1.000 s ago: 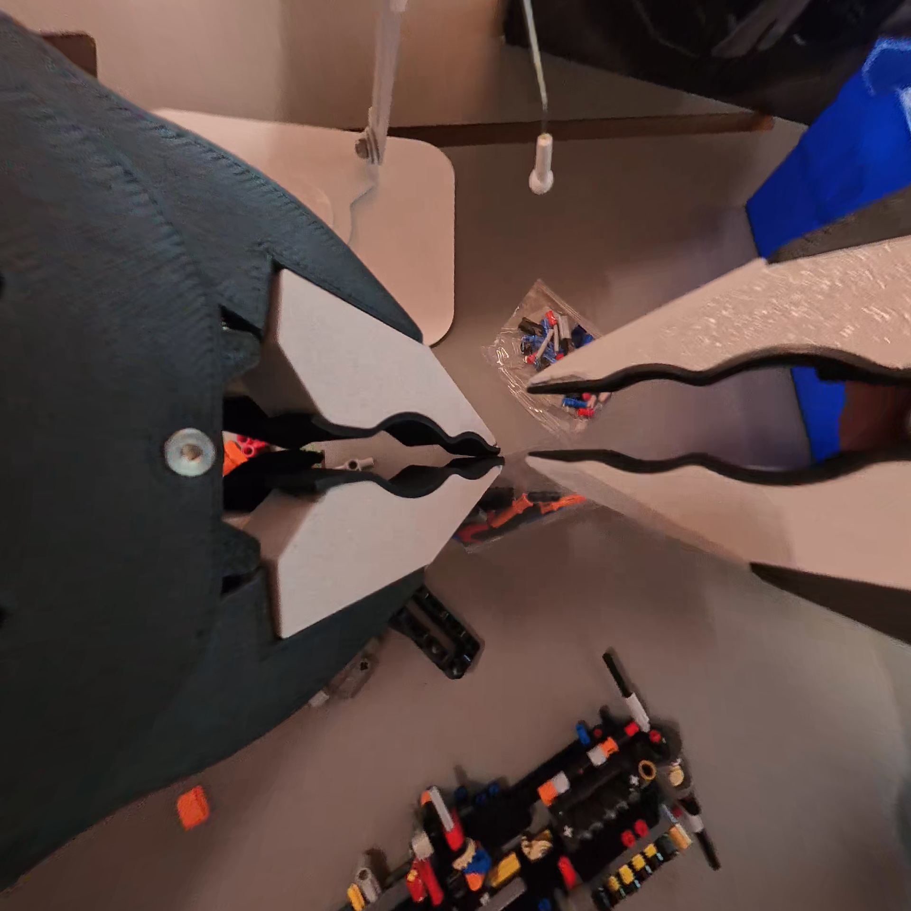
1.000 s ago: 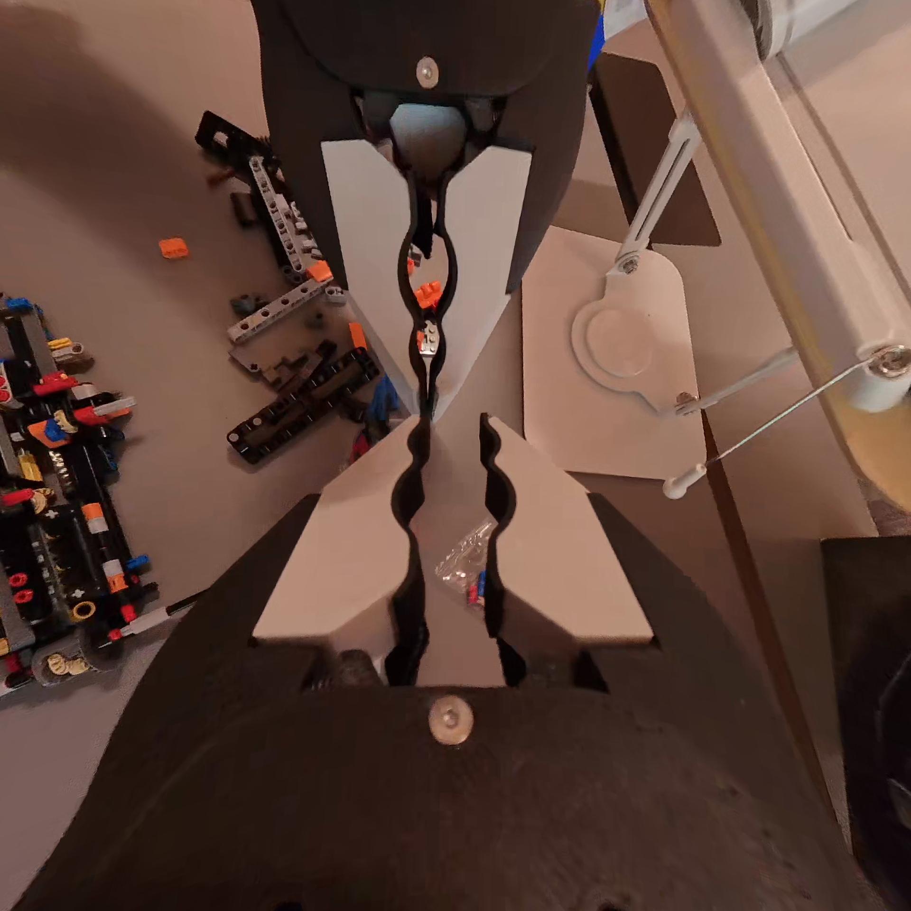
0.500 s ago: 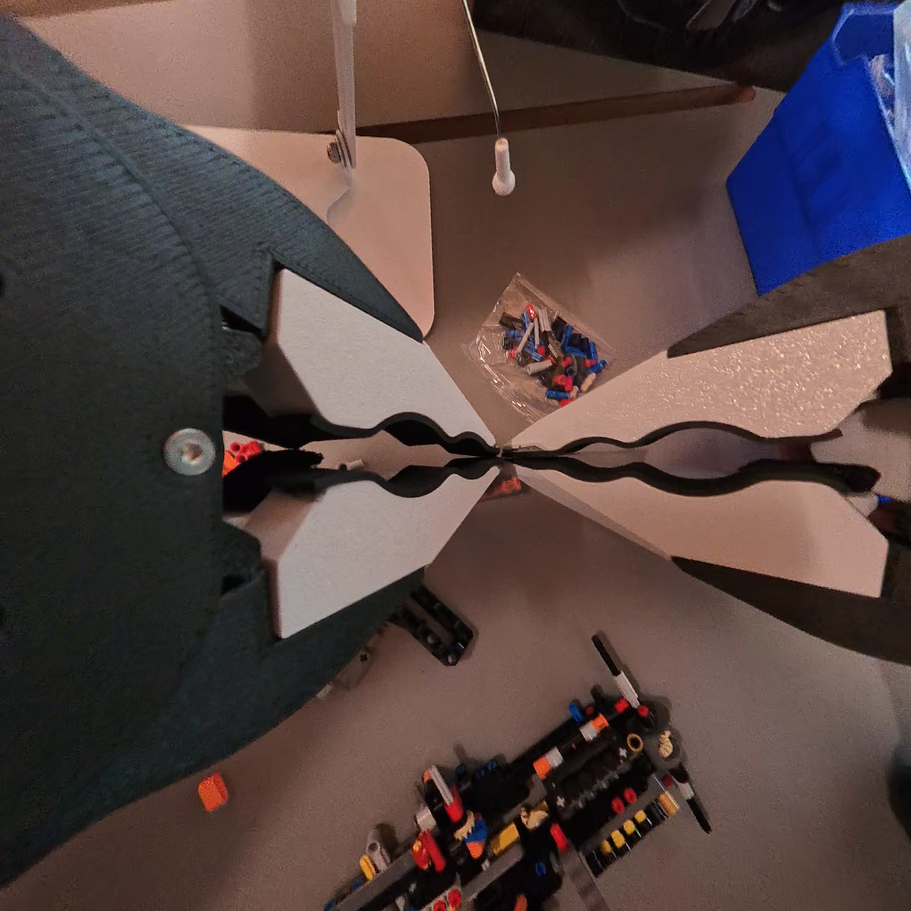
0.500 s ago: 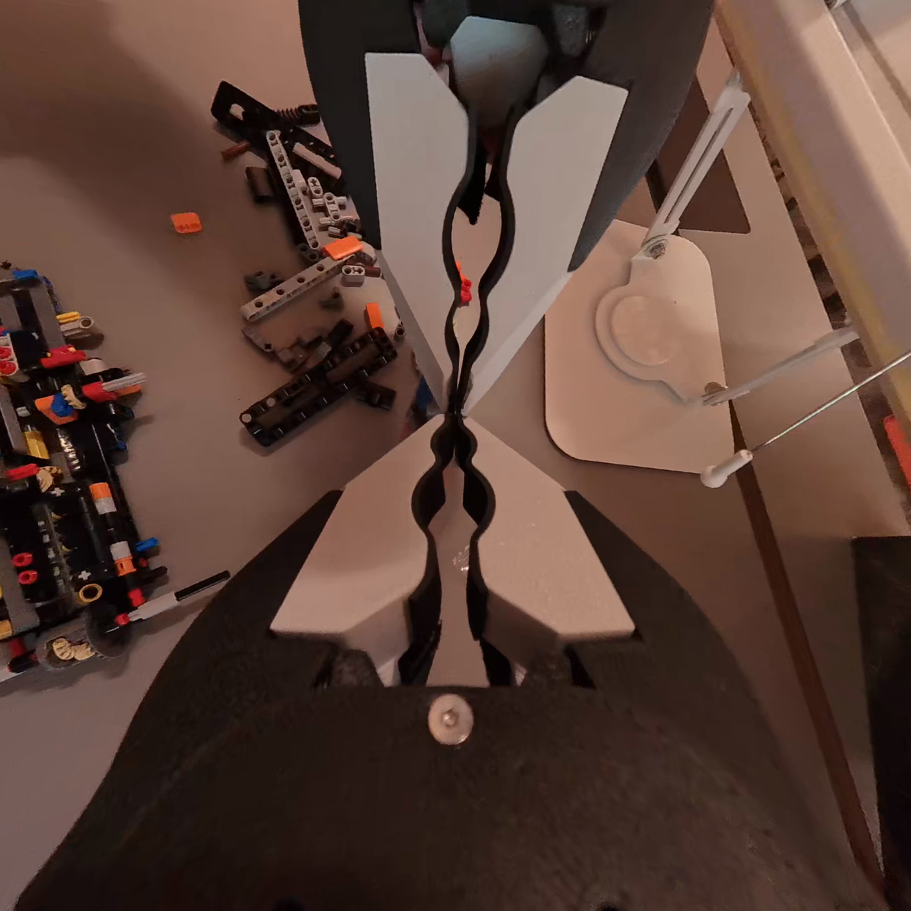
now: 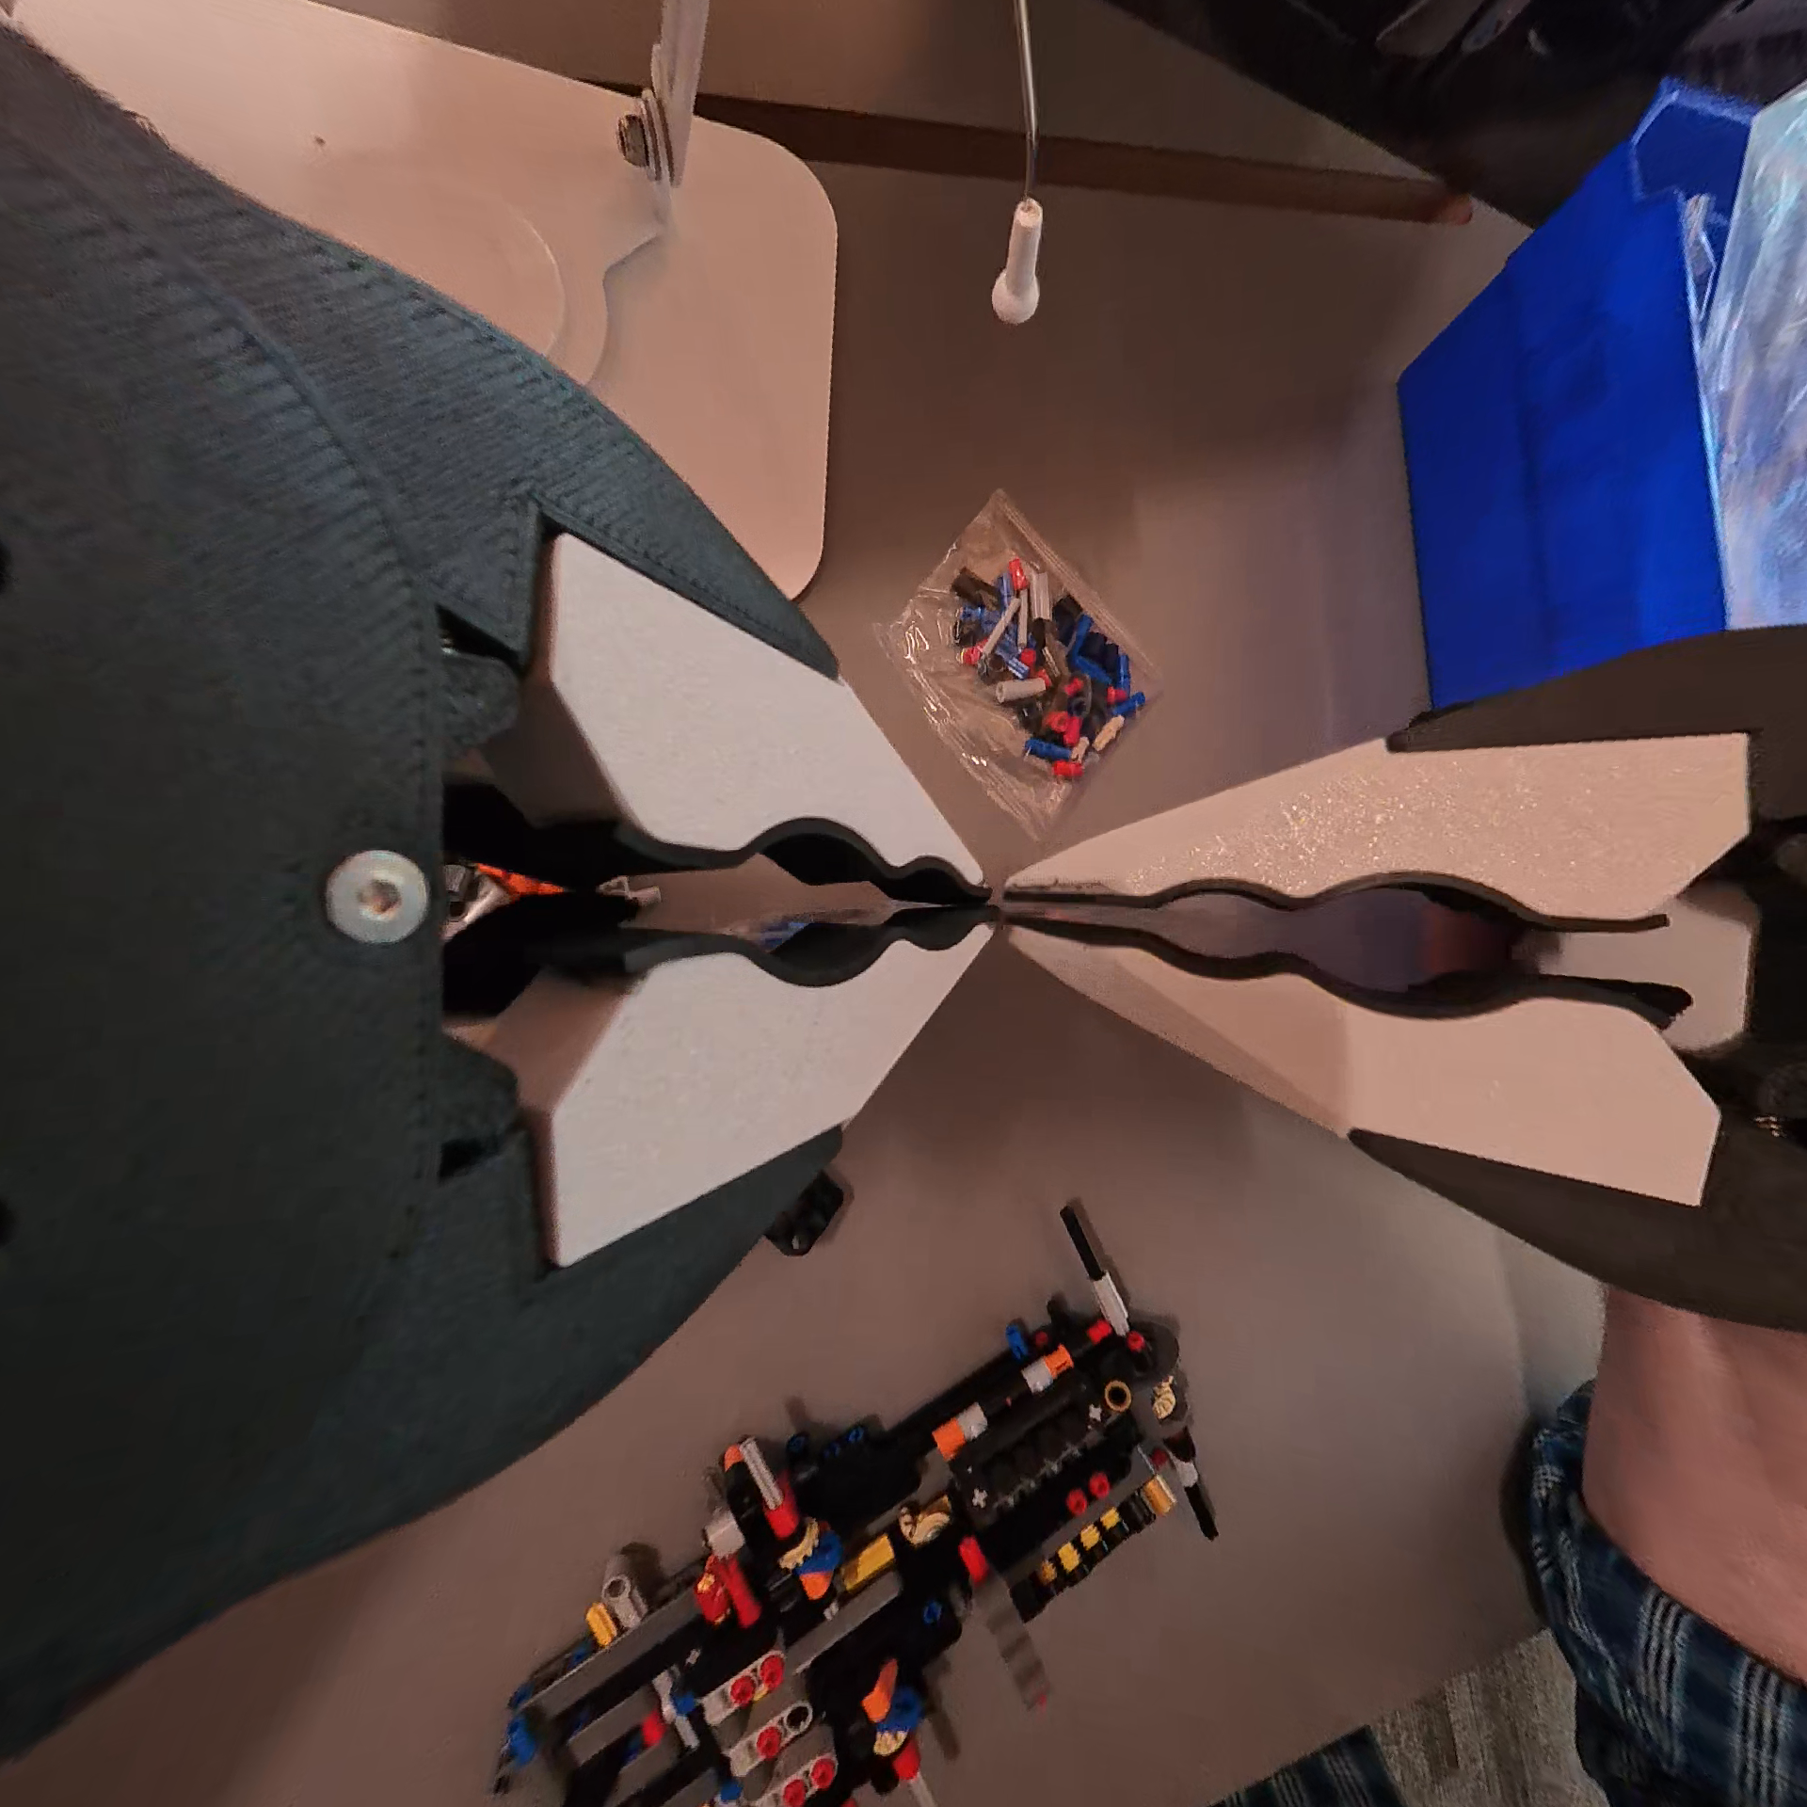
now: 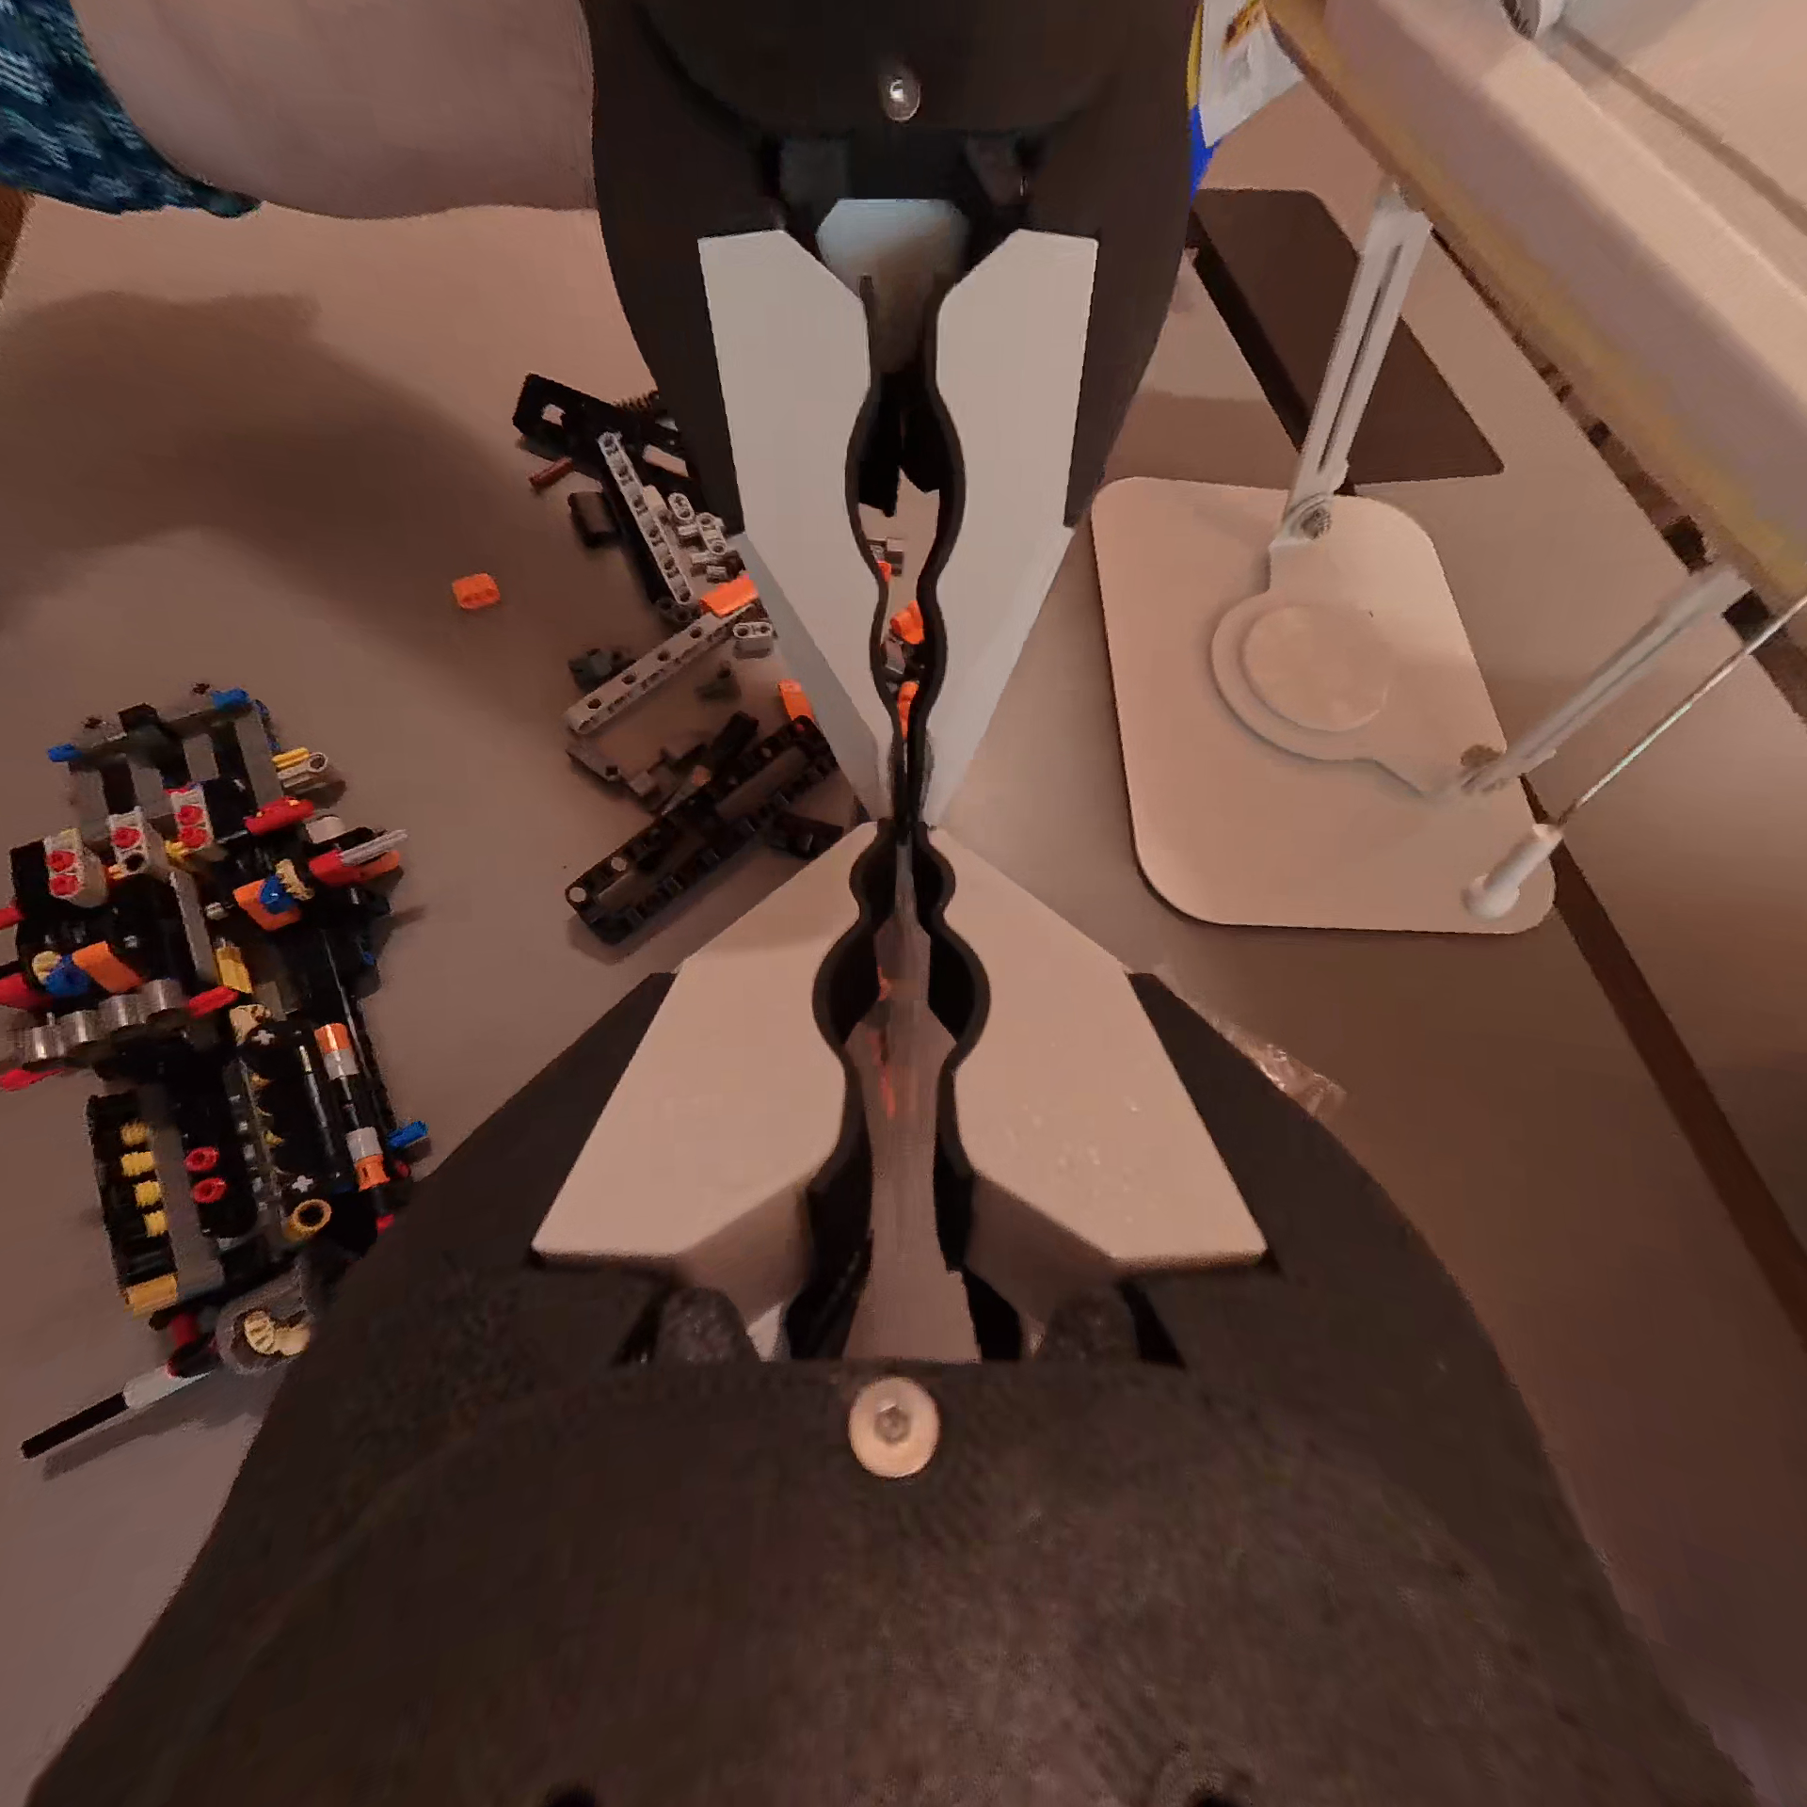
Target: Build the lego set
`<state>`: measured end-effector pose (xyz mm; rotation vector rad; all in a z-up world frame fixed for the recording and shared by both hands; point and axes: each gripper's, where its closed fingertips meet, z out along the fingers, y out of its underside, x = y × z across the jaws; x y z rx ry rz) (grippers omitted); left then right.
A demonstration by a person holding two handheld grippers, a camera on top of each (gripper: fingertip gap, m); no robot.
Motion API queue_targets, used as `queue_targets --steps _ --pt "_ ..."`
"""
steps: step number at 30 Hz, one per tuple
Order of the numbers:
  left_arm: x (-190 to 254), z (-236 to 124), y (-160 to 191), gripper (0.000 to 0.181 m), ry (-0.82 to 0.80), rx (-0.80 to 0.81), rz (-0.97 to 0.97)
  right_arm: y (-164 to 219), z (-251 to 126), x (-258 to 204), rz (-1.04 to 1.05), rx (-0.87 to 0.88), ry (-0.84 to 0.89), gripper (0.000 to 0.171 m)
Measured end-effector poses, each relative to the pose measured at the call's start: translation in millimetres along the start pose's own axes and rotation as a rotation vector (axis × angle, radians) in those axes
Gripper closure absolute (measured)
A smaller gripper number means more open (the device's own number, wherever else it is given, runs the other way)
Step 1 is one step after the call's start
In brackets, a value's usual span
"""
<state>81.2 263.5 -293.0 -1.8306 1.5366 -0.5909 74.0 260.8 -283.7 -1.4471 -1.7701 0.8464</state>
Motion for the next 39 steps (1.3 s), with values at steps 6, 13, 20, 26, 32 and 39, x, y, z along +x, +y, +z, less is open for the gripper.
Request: queue_targets --steps 6,13,20,26,32,39 --pt "0 0 -2 0.181 0.004 -0.048 0.037 -3 -2 0 -0.055 -0.009 0.022 0.171" --pt "-5 3 -5 0.181 -0.03 0.017 -0.001 0 -5 7 -0.038 -0.006 0.054 0.171" --pt "0 5 -2 0.181 0.073 0.082 -0.157 4 -1 2 -0.176 -0.026 0.099 0.171" --pt "-7 7 7 0.181 0.159 0.076 -0.37 9 6 7 -0.386 -0.151 0.243 0.171" --pt "-14 27 28 0.181 0.136 0.047 -0.54 31 23 14 -0.497 -0.283 0.348 0.171" --pt "-60 51 61 0.181 -0.096 -0.051 -0.669 58 44 -8 -0.475 -0.299 0.275 0.171"
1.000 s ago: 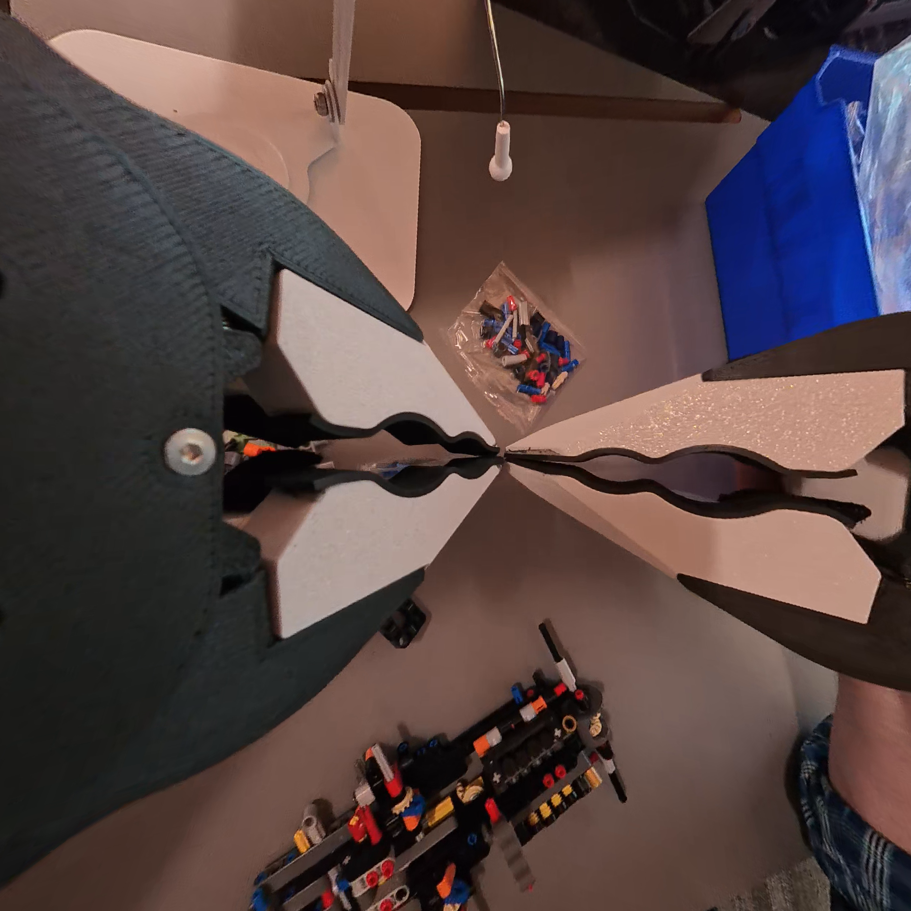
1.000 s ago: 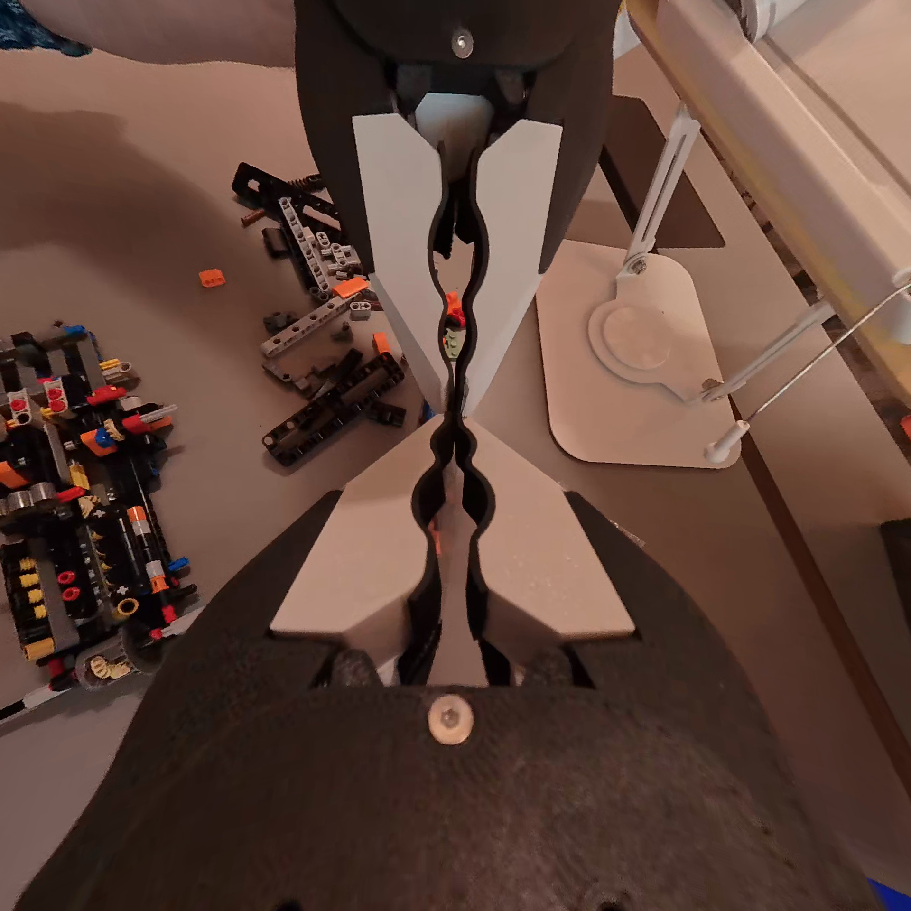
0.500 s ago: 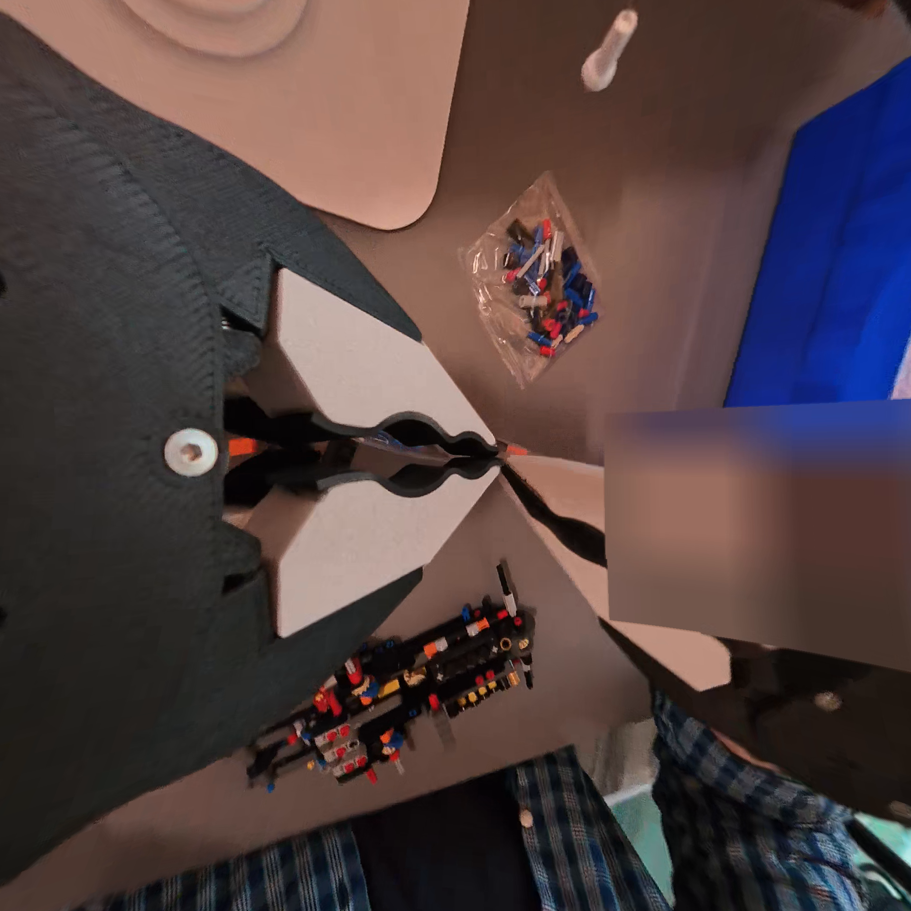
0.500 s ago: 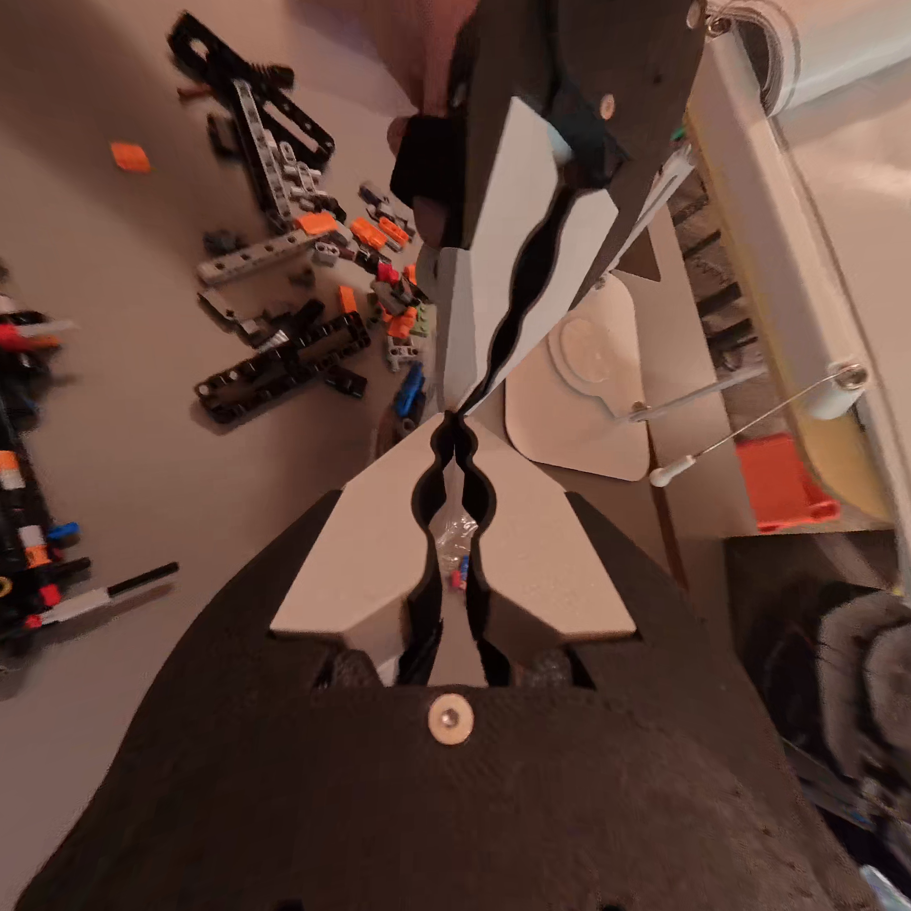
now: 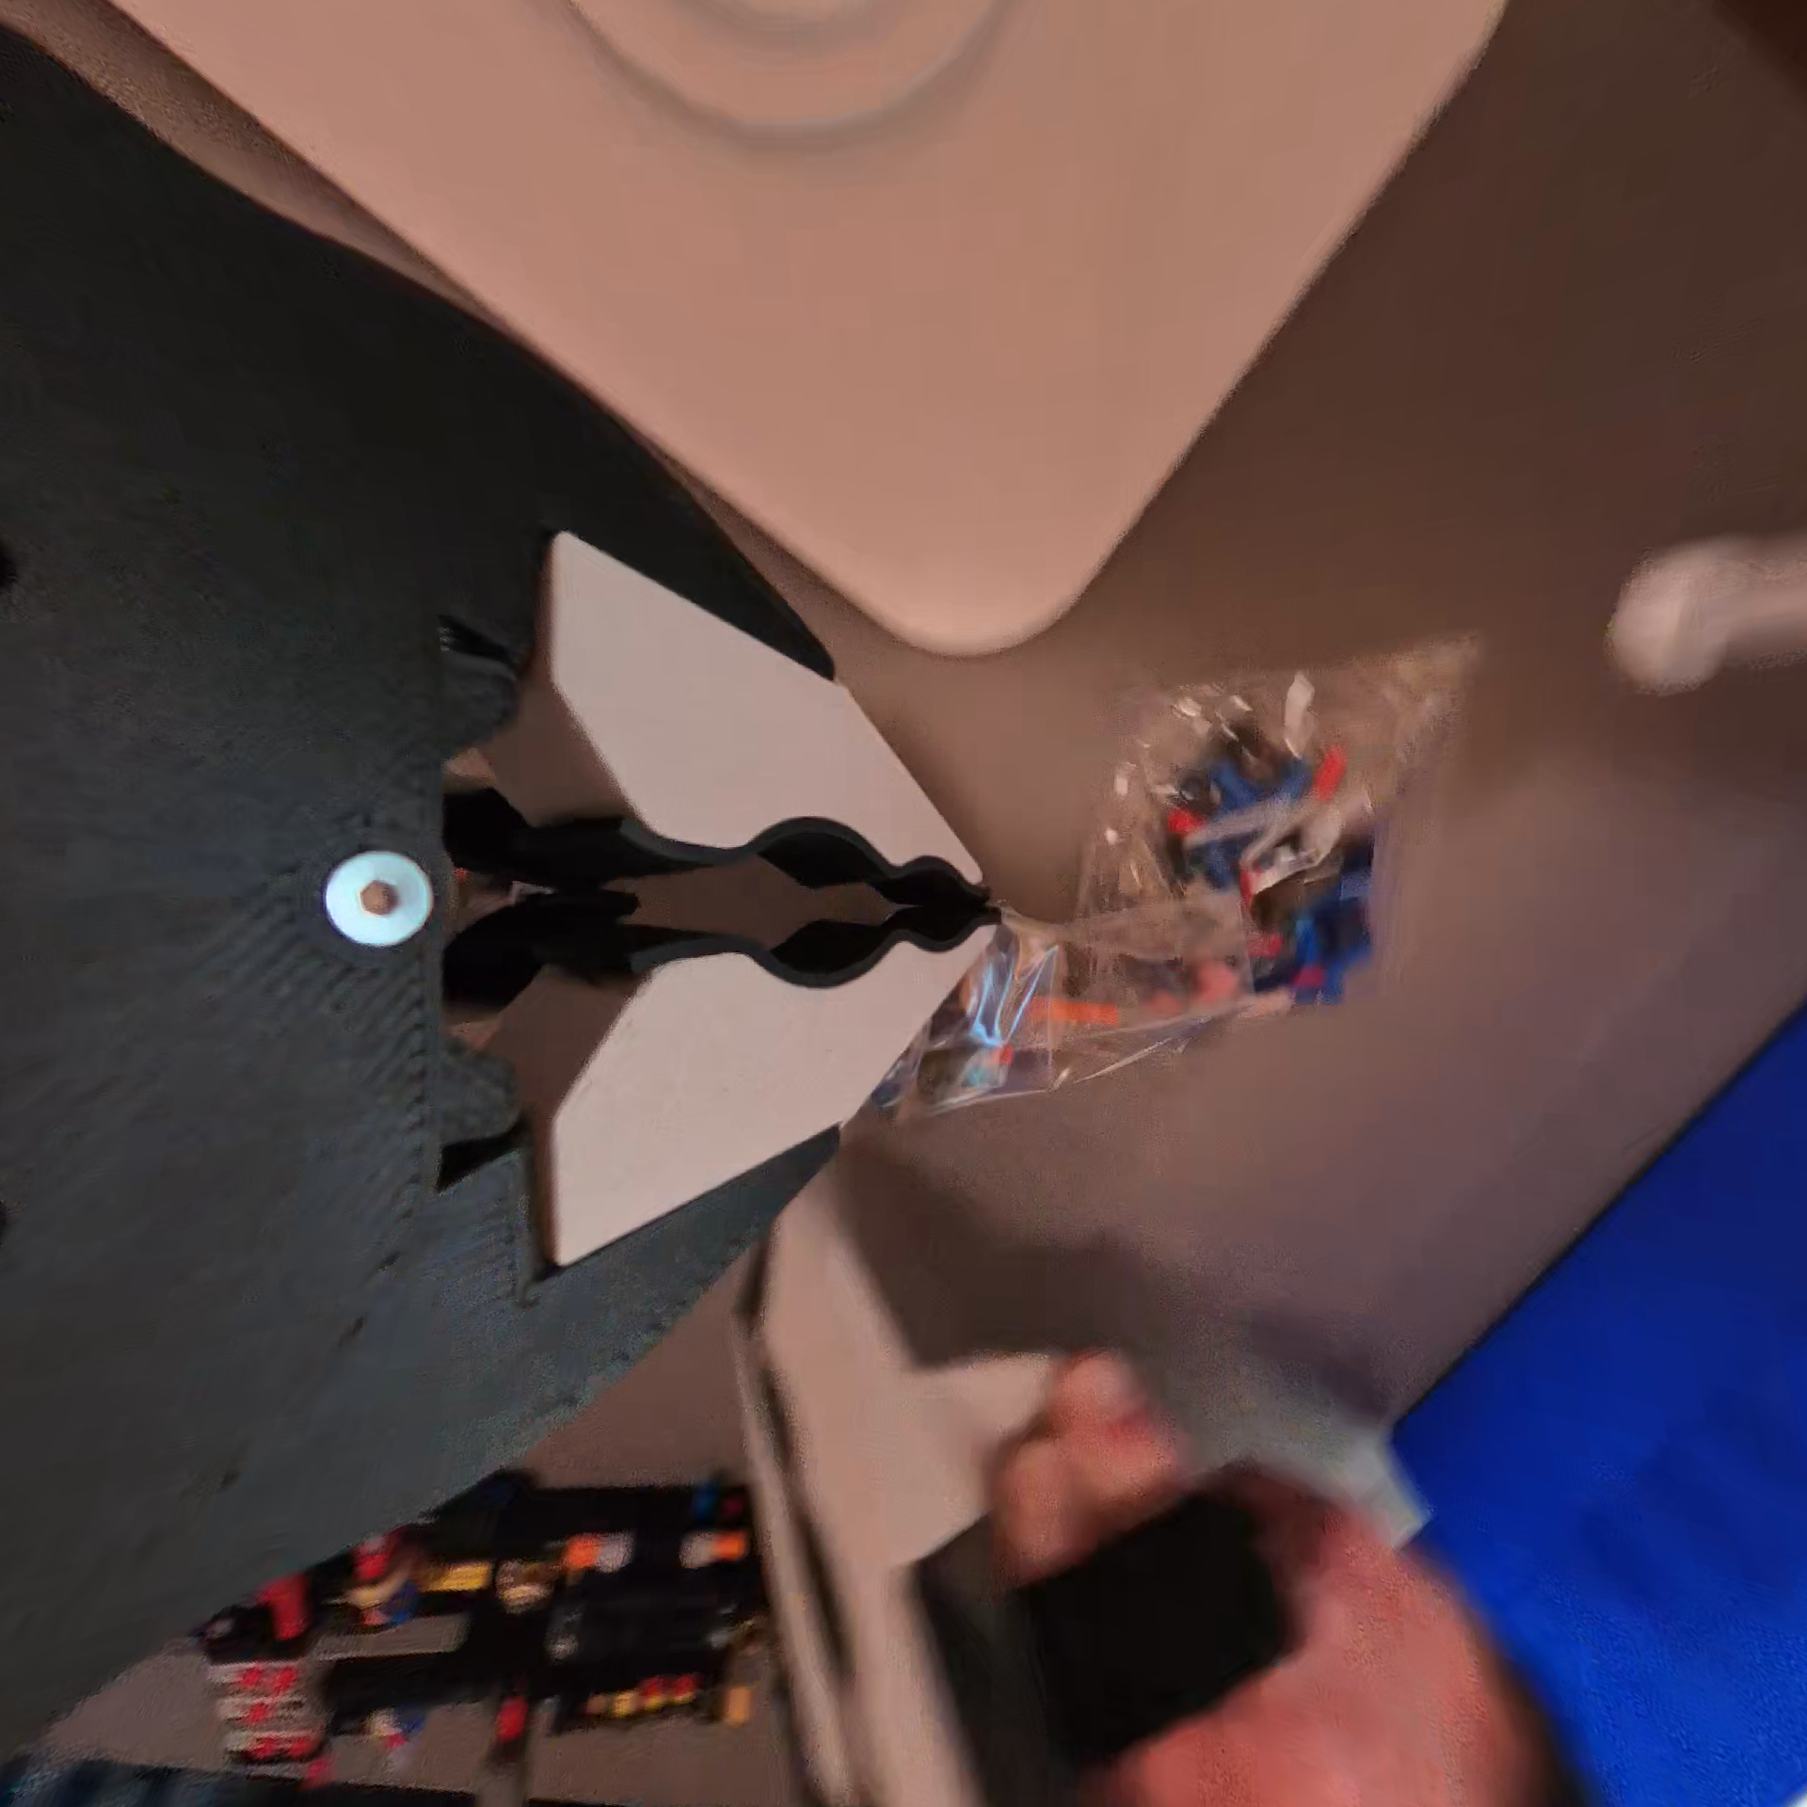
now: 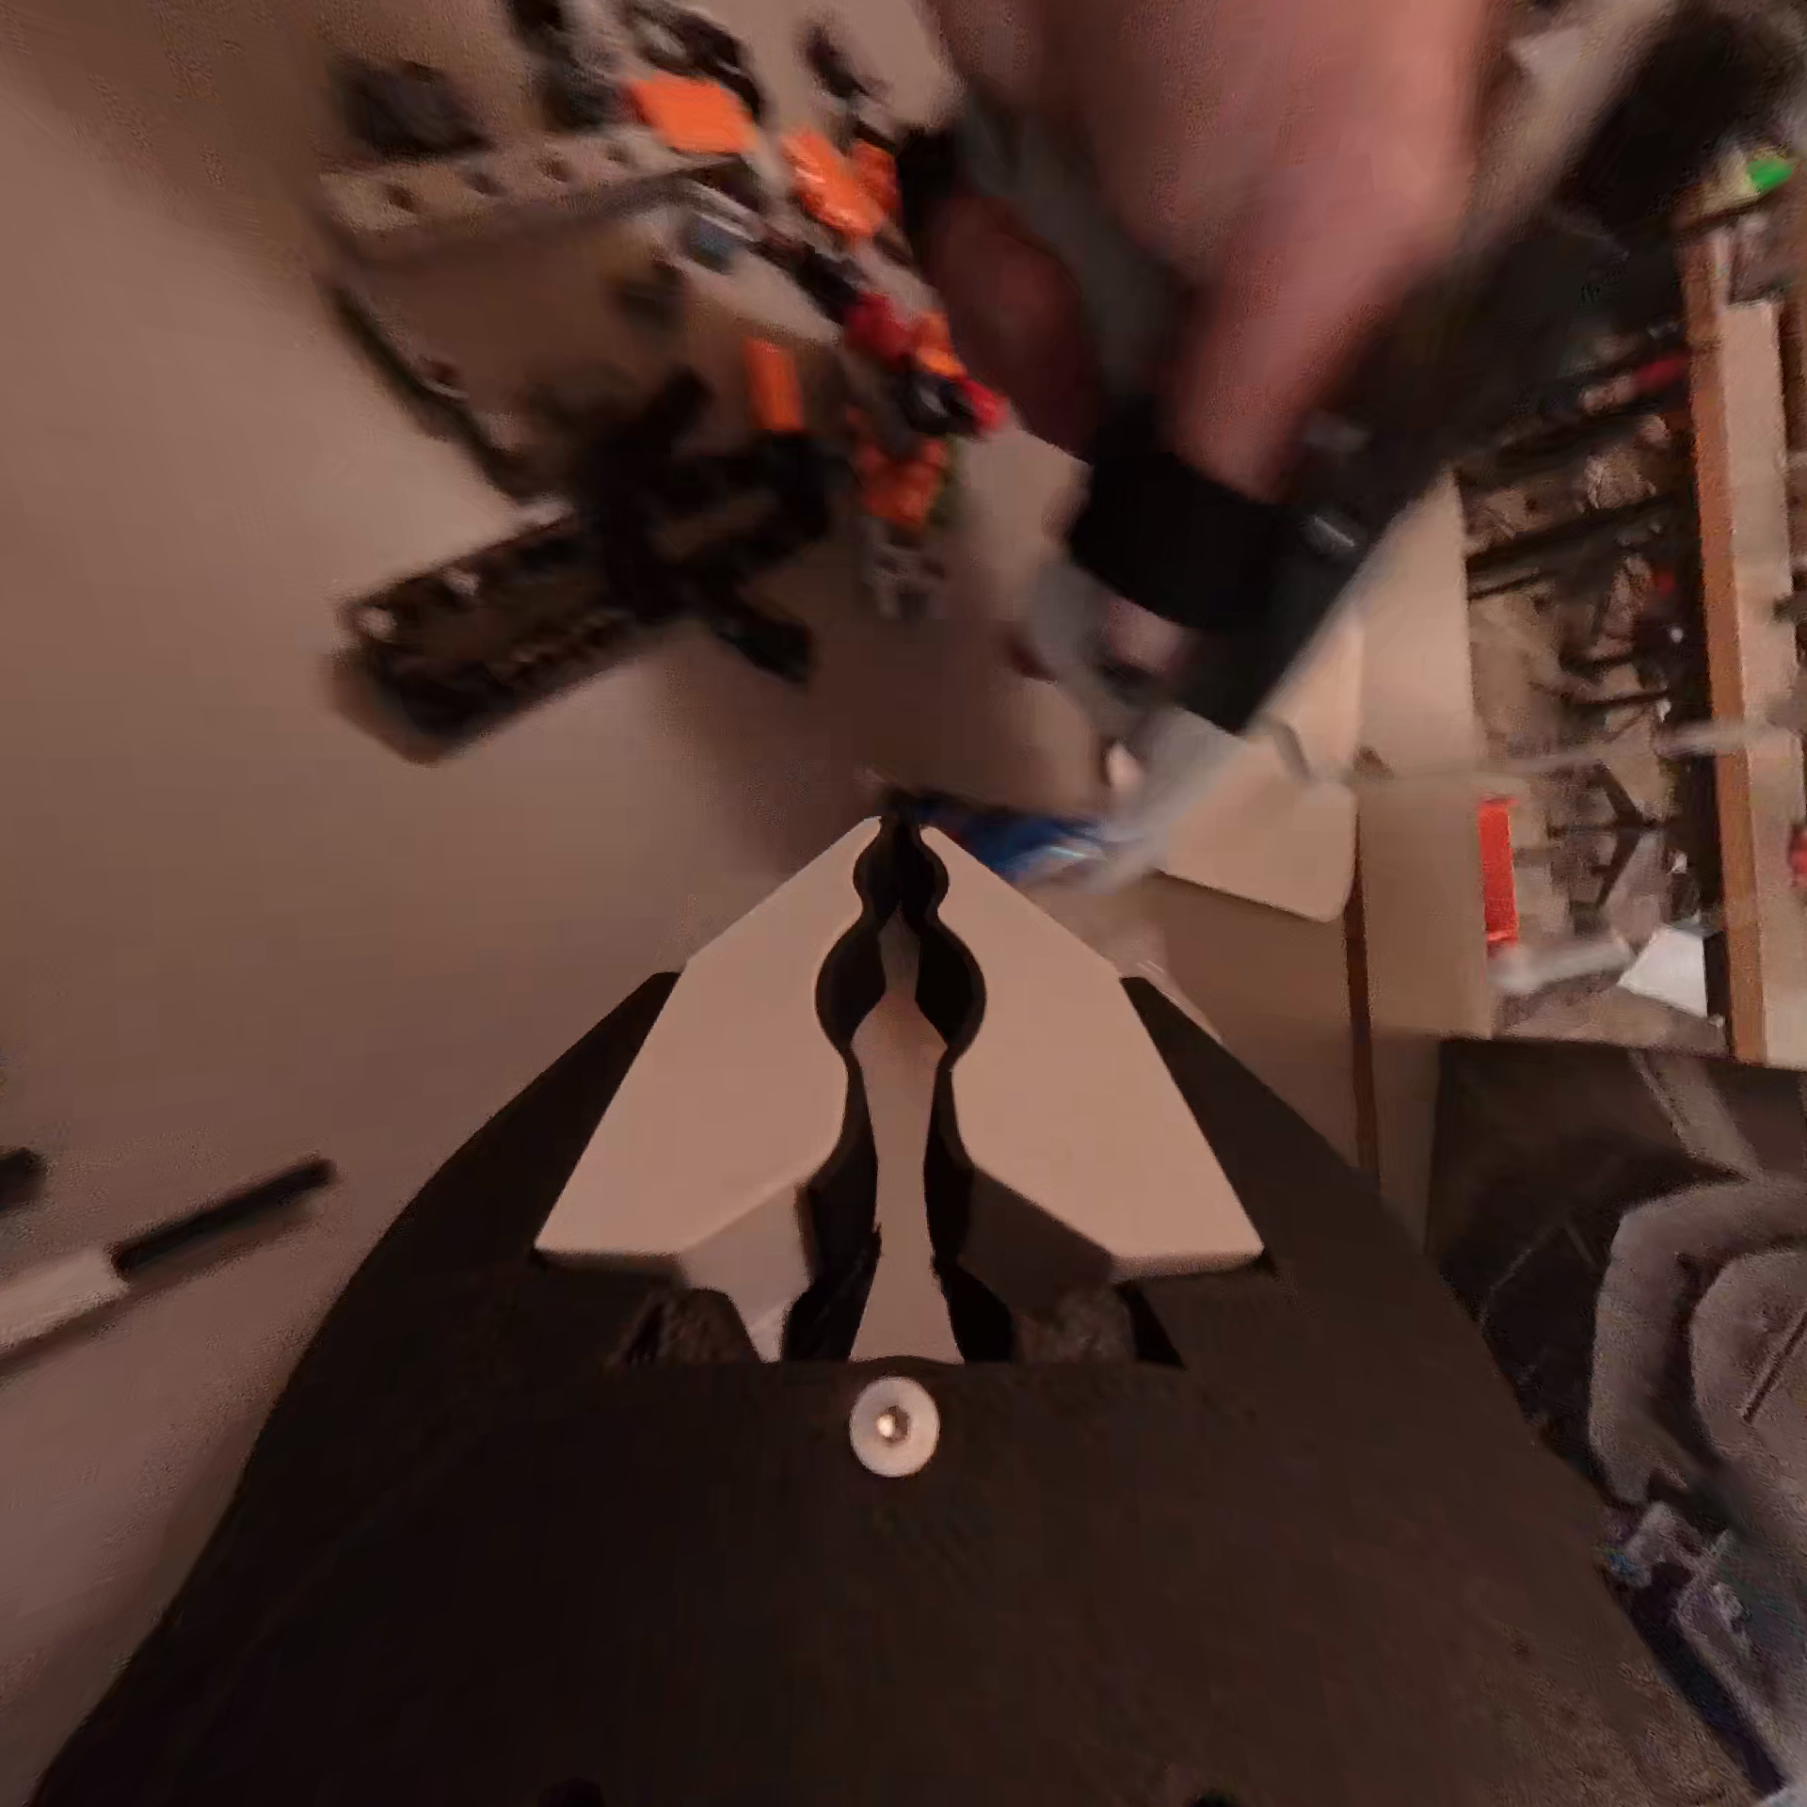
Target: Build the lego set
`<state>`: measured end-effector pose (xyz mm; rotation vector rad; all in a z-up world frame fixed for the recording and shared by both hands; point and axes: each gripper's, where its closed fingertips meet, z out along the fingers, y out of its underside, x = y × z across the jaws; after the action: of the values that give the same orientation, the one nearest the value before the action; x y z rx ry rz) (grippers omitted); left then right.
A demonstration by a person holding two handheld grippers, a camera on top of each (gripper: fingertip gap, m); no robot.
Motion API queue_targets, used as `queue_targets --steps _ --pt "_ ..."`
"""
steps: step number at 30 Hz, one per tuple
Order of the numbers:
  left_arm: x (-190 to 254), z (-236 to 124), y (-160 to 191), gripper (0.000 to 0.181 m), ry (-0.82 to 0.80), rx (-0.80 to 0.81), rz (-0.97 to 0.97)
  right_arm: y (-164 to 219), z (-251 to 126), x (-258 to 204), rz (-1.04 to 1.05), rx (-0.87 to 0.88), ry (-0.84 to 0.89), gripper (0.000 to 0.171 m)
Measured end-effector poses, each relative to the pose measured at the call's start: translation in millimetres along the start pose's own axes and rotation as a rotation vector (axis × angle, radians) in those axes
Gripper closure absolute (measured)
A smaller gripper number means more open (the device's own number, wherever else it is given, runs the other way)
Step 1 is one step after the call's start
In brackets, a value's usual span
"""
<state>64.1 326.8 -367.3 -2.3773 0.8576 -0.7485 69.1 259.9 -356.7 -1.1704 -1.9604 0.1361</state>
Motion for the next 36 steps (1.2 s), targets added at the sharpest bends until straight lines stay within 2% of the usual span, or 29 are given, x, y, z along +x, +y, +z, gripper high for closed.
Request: queue_targets --steps 1,2,4,7,10,11,13,16,19,20,22,27,29,33,36 --pt "-2 -2 -8 0.181 0.023 0.035 -0.035 -1 5 -9 -0.057 -0.034 0.019 0.171" --pt "8 -1 -7 0.181 0.035 0.005 0.012 6 12 -14 -0.088 -0.074 0.027 0.171" --pt "24 7 5 0.181 0.023 -0.078 0.108 13 10 -9 -0.035 -0.065 0.009 0.171" --pt "21 7 11 0.181 0.035 -0.094 0.121 8 1 -8 0.06 -0.011 -0.039 0.171" --pt "25 -1 12 0.181 0.031 -0.096 0.207 15 -16 15 0.195 0.055 -0.009 0.171" --pt "32 -2 14 0.181 0.056 -0.098 0.247 19 -23 25 0.237 0.073 0.01 0.166" --pt "40 -3 20 0.181 0.077 -0.124 0.295 24 -32 38 0.321 0.104 0.02 0.14" --pt "52 -8 20 0.181 0.116 -0.129 0.404 31 -32 41 0.333 0.099 -0.02 0.134" --pt "63 -16 14 0.181 0.153 -0.128 0.488 33 -26 28 0.333 0.084 -0.125 0.141" --pt "63 -17 14 0.181 0.148 -0.14 0.507 33 -24 25 0.331 0.085 -0.14 0.147" --pt "66 -20 15 0.181 0.167 -0.163 0.551 32 -24 18 0.357 0.1 -0.191 0.171" --pt "61 -19 5 0.181 0.107 -0.117 0.57 34 -27 20 0.426 0.108 -0.194 0.171" --pt "65 -17 -2 0.173 0.085 -0.06 0.573 33 -28 21 0.477 0.126 -0.203 0.171" --pt "68 -8 -8 0.181 0.039 -0.015 0.59 33 -29 22 0.532 0.127 -0.219 0.171" --pt "66 -7 -9 0.181 0.041 -0.002 0.582 34 -28 21 0.541 0.119 -0.221 0.171"
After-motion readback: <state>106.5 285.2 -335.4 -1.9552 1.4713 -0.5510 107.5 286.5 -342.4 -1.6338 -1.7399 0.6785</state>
